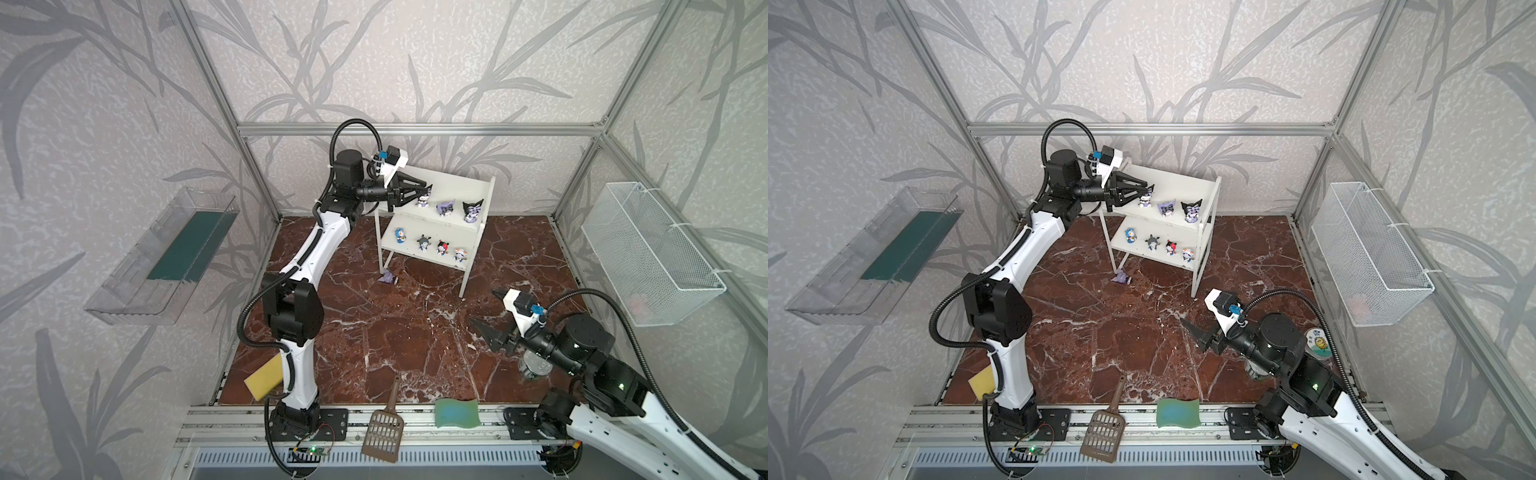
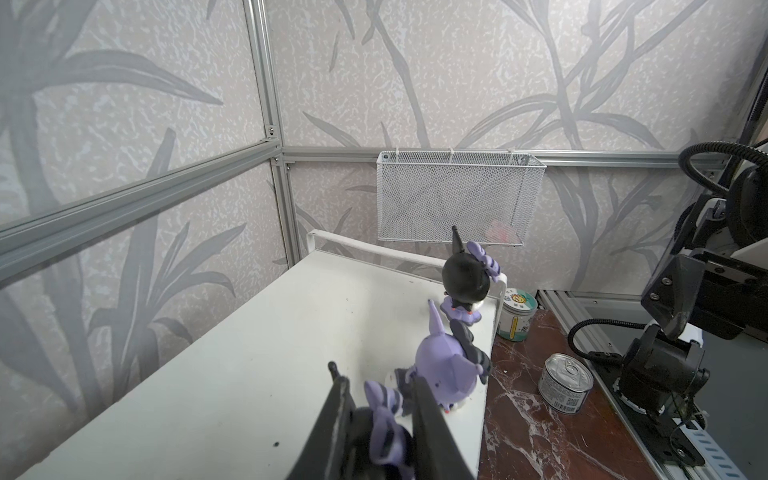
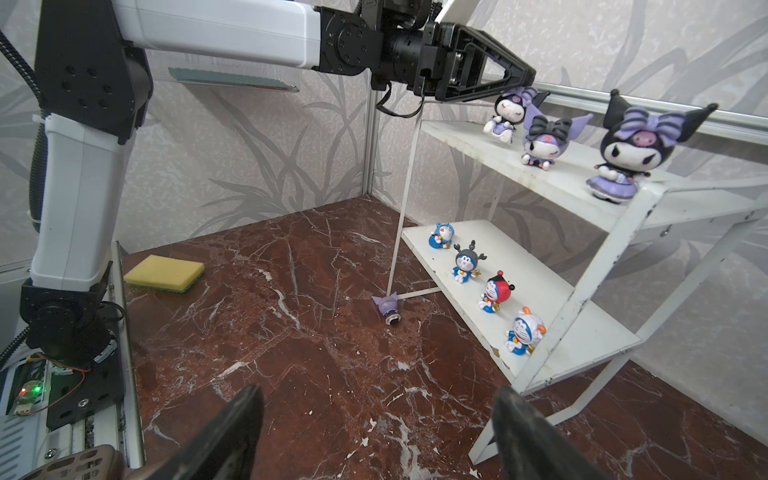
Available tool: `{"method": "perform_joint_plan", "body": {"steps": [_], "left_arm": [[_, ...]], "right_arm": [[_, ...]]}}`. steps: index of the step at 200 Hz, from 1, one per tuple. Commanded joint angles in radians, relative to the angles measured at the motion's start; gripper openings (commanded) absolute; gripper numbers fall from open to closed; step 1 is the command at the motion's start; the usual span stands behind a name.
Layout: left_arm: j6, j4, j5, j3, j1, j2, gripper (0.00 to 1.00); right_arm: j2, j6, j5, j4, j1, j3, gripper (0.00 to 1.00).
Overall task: Place and organize the plastic toys onto the shelf
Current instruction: 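Raise the black Kuromi with the left gripper onto the top shelf, then open the left gripper and release the Kuromi beside the others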
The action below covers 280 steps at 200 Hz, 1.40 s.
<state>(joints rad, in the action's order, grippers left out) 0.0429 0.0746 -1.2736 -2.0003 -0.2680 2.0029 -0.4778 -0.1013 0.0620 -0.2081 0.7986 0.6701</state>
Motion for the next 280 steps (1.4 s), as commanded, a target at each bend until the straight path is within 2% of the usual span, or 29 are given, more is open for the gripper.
{"method": "perform_joint_plan", "body": {"steps": [1,51,133,157,187,192,195,218,238,264,280], "left_arm": [[0.029,0.009,0.007,0.015,-0.006,-0.041,0.2],[0.074,-0.006,0.032,0.071,-0.014,-0.076,0.27],[0.112,-0.022,0.052,0.113,-0.023,-0.105,0.5],[0.111,-0.014,0.062,0.119,-0.025,-0.112,0.66],[0.119,-0.017,0.088,0.118,-0.024,-0.132,0.78],[0.122,-0.021,0.095,0.119,-0.024,-0.137,0.96],[0.124,-0.023,0.101,0.118,-0.024,-0.142,0.99],[0.154,-0.048,0.145,0.152,-0.015,-0.196,0.99],[0.166,-0.056,0.195,0.232,-0.004,-0.285,0.99],[0.17,-0.119,0.301,0.367,0.013,-0.432,0.99],[0.163,-0.158,0.393,0.47,0.018,-0.535,0.99]], "right_arm": [[0.015,0.008,0.012,0.009,-0.004,-0.009,0.85],[0.014,0.006,0.014,0.013,-0.004,-0.015,0.85],[0.015,0.008,0.021,0.02,-0.006,-0.021,0.85],[0.014,0.009,0.025,0.022,-0.007,-0.021,0.85],[0.011,0.013,0.036,0.03,-0.007,-0.026,0.85],[0.008,0.014,0.039,0.03,-0.007,-0.026,0.85],[0.006,0.013,0.041,0.029,-0.007,-0.025,0.85],[-0.022,0.03,0.046,0.036,-0.007,-0.028,0.85],[-0.089,0.067,0.11,0.092,-0.007,-0.072,0.85],[-0.208,0.138,0.175,0.339,-0.006,-0.208,0.85],[-0.335,0.153,0.194,0.521,0.004,-0.276,0.85]]}}
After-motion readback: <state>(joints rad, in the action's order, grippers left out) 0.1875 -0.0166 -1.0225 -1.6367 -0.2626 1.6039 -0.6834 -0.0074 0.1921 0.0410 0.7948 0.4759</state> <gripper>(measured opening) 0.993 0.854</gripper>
